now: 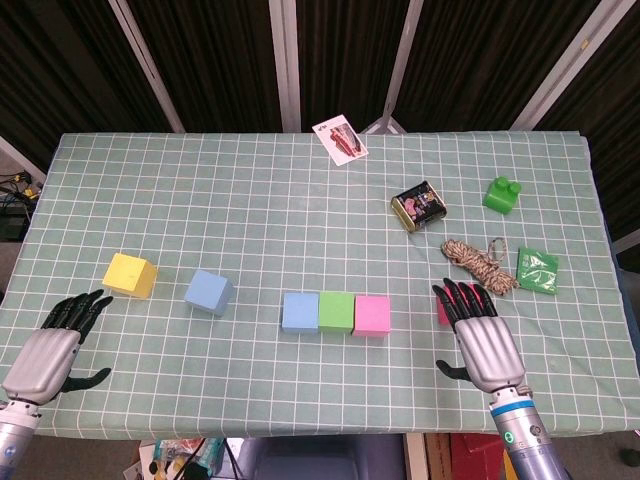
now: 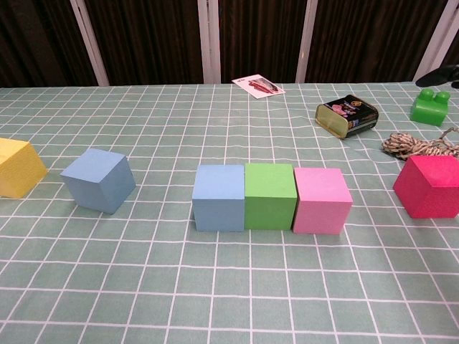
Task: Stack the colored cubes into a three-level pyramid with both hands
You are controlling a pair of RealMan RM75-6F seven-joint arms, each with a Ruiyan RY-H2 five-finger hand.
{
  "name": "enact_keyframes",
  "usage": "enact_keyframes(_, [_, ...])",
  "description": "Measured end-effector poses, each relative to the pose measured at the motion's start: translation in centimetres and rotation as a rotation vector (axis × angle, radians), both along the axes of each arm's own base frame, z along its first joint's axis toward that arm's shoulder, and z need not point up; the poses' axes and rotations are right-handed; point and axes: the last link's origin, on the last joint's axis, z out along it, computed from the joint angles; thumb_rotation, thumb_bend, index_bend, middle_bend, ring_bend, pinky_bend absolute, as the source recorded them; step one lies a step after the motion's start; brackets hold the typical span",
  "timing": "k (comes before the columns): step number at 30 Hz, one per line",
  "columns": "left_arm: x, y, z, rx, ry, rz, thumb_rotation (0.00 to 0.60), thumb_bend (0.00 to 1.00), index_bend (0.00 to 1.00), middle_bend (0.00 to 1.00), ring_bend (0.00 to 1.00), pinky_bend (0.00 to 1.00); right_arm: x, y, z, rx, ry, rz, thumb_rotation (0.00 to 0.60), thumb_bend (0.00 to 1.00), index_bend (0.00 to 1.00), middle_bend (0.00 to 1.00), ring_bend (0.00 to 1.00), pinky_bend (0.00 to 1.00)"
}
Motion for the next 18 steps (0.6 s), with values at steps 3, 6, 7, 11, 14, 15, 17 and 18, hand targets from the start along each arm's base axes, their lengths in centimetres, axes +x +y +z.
enact_keyframes(3, [0.7, 0.8, 0.0, -0.006, -0.001, -0.023, 0.600, 0.35, 0.00, 0.00, 0.00, 0.00, 0.0, 0.1, -0.1, 0.009, -0.010, 0.000, 0.600, 0.17, 0.00, 0.00, 0.00, 0.00])
enact_keyframes(6, [1.7, 1.8, -0.1, -0.018, -0.007, -0.047, 0.600, 0.37, 0.00, 0.00, 0.00, 0.00, 0.1, 0.1, -0.2, 0.018, -0.020, -0.001, 0.600, 0.17, 0.00, 0.00, 0.00, 0.00])
enact_keyframes(7, [2.1, 2.1, -0.1, -0.024, -0.009, -0.054, 0.600, 0.37, 0.00, 0.00, 0.00, 0.00, 0.1, 0.1, -0.2, 0.020, -0.024, -0.002, 0.600, 0.17, 0.00, 0.00, 0.00, 0.00])
enact_keyframes(11, [3.4, 3.5, -0.5, -0.065, -0.012, -0.088, 0.600, 0.37, 0.00, 0.00, 0.00, 0.00, 0.2, 0.1, -0.1, 0.023, -0.041, -0.001, 0.600, 0.17, 0.00, 0.00, 0.00, 0.00])
enact_keyframes(14, [4.3, 4.7, -0.9, -0.106, -0.002, -0.104, 0.600, 0.34, 0.00, 0.01, 0.00, 0.00, 0.2, 0.1, 0.0, 0.023, -0.053, -0.003, 0.600, 0.17, 0.00, 0.00, 0.00, 0.00])
enact_keyframes(15, [4.6, 5.2, -1.1, -0.118, 0.003, -0.103, 0.600, 0.31, 0.00, 0.01, 0.00, 0.00, 0.2, 0.0, 0.0, 0.023, -0.054, -0.004, 0.600, 0.17, 0.00, 0.00, 0.00, 0.00])
enact_keyframes(17, [5.0, 5.9, -1.3, -0.135, 0.015, -0.099, 0.600, 0.26, 0.00, 0.03, 0.00, 0.00, 0.2, 0.0, 0.0, 0.025, -0.057, -0.007, 0.600, 0.17, 0.00, 0.00, 0.00, 0.00])
enact_keyframes(18, [5.3, 6.3, -1.5, -0.145, 0.027, -0.099, 0.600, 0.22, 0.00, 0.03, 0.00, 0.00, 0.1, 0.0, 0.0, 0.026, -0.059, -0.008, 0.600, 0.17, 0.00, 0.00, 0.00, 0.00])
